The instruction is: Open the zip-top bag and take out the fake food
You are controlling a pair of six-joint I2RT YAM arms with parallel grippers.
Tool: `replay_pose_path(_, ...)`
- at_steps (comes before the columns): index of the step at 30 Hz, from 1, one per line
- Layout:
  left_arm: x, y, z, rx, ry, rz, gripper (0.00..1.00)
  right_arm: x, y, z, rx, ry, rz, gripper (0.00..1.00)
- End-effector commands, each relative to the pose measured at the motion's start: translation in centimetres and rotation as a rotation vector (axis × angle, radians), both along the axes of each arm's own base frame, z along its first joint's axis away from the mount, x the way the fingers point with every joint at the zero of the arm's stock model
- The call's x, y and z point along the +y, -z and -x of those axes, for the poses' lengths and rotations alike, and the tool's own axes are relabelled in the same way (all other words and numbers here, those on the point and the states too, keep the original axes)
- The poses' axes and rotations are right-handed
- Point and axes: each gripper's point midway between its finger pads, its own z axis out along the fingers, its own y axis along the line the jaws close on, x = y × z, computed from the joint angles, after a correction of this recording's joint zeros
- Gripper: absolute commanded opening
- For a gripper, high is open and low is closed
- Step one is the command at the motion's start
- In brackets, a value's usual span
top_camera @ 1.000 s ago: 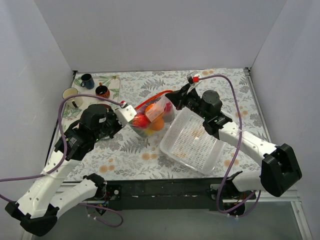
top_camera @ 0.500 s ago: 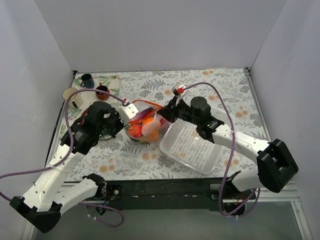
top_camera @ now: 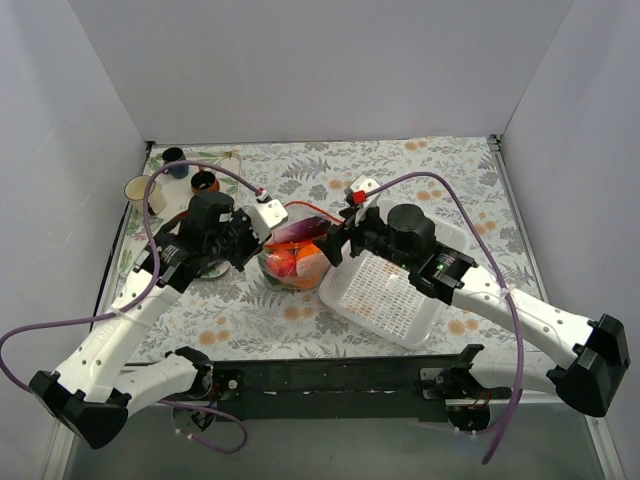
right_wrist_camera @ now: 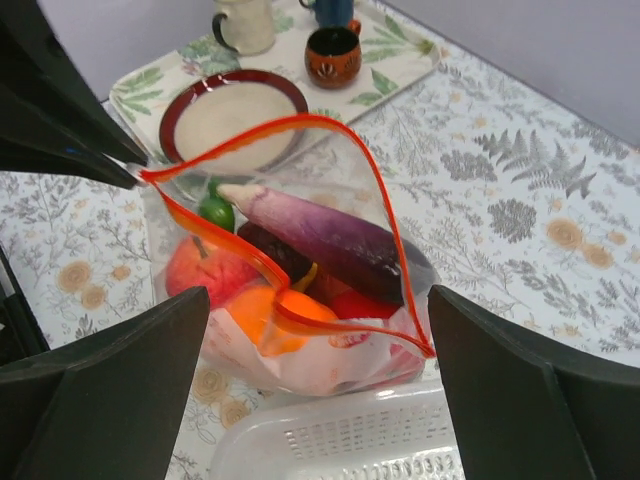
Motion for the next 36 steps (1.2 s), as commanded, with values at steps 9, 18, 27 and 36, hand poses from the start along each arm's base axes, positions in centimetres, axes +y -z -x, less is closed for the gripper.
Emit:
replay_pose_path(9, -2.4, -5.6, 1.6, 0.028, 0.076, 0.157, 0.00, 5.7, -4.6, 0.9, -0.145, -0.004, 0.140, 0.34)
replay_pose_path(18, -1.5, -5.6, 2.5, 0.005, 0.080, 0.145, 0.00, 7.2, -4.4, -1.6, -0.157, 0.067, 0.191, 0.19)
replay_pose_path(27, -1.5, -5.7, 2.7, 0.003, 0.081, 0.154, 0.00, 9.3, -2.1, -1.4, -0.086, -0.019, 0.276, 0.30)
replay_pose_path(36, -0.3, -4.3, 1.8, -0.069, 0.041, 0.106, 0.00, 6.2, 1.2, 2.3, 0.002, -0.057, 0.215, 0.67)
